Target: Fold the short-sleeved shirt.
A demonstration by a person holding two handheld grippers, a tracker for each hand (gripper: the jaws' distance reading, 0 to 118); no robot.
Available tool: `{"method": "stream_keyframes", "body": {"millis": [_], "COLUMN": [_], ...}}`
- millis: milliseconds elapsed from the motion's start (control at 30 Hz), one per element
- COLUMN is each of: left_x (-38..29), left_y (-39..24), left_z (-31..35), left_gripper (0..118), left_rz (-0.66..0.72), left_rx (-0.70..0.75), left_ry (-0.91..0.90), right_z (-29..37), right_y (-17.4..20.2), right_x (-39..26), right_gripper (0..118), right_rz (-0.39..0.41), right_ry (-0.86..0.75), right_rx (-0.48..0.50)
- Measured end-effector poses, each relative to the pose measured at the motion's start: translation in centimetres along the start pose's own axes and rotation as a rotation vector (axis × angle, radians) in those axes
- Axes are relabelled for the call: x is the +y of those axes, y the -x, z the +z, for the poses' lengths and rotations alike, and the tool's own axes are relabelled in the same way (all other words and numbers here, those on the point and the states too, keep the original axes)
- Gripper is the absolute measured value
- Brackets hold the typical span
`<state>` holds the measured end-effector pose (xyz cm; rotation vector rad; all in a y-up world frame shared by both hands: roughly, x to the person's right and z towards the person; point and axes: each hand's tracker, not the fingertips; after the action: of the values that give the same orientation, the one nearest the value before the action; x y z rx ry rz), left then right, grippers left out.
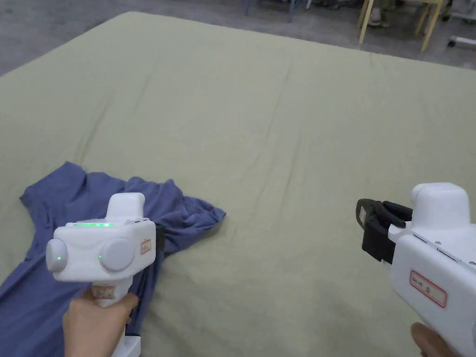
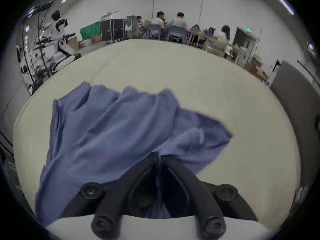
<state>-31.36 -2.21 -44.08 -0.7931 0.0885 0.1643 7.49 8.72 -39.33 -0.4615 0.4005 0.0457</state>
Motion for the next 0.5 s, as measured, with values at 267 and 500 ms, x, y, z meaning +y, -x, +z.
{"method": "stream_keyframes", "body": {"millis": [267, 500], "left_x": [5.7, 1.0], "left_y": [-14.0, -37.4], "left_z": [2.2, 5.1], "left_gripper": [3, 3], "left_rz": [-0.196, -0.626], "left_rx": [-0.187, -0.685], "left_ry": [-0.112, -0.019], "right_z": [9.9, 20.7], "right_y": [-7.5, -12.9], "right_x": [1.2, 0.7], "right_gripper": [3, 3], "right_rz": [-0.048, -0.090], "right_ry": [-0.099, -0.157], "right_rx": [-0.198, -0.424]}}
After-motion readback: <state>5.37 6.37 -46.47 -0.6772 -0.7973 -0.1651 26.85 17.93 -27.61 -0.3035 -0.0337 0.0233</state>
